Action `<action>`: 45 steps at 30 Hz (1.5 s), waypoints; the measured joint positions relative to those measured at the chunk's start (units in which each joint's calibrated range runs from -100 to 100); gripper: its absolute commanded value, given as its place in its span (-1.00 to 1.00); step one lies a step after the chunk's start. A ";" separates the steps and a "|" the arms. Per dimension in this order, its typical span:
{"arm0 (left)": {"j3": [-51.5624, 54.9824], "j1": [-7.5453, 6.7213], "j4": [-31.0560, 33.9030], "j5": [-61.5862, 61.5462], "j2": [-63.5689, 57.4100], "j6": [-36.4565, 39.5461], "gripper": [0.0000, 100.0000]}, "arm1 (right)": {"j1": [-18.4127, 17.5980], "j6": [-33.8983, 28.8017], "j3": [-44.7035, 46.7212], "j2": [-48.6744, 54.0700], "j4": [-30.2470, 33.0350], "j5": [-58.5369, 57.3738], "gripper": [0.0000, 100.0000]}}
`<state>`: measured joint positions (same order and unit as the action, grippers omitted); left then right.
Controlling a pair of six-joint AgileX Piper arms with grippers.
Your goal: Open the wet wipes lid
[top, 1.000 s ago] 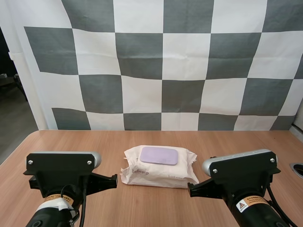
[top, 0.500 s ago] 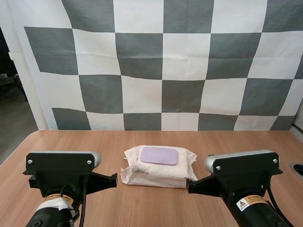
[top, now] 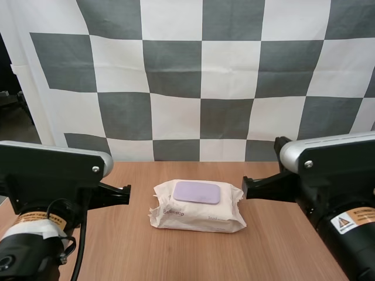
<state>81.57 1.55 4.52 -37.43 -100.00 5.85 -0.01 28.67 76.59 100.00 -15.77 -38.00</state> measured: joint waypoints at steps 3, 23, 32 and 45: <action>-2.85 0.00 0.43 -4.35 0.00 0.00 -1.00 | 0.00 0.00 -5.49 0.00 -2.29 -7.77 -1.00; -17.15 0.00 -12.86 -25.78 22.95 -14.43 -1.00 | 0.00 0.44 -20.49 -17.60 1.65 -29.82 -1.00; -17.41 0.00 -23.14 -30.97 37.43 -26.59 -1.00 | 0.00 0.44 -23.91 -27.29 2.51 -32.03 -1.00; -15.90 0.00 -32.23 -40.42 51.98 -47.64 -0.32 | 0.00 9.19 -23.91 -33.42 1.96 -30.64 -1.00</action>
<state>65.67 1.55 -27.71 -77.85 -48.02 -41.79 -0.01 37.86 52.68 66.58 -13.81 -68.63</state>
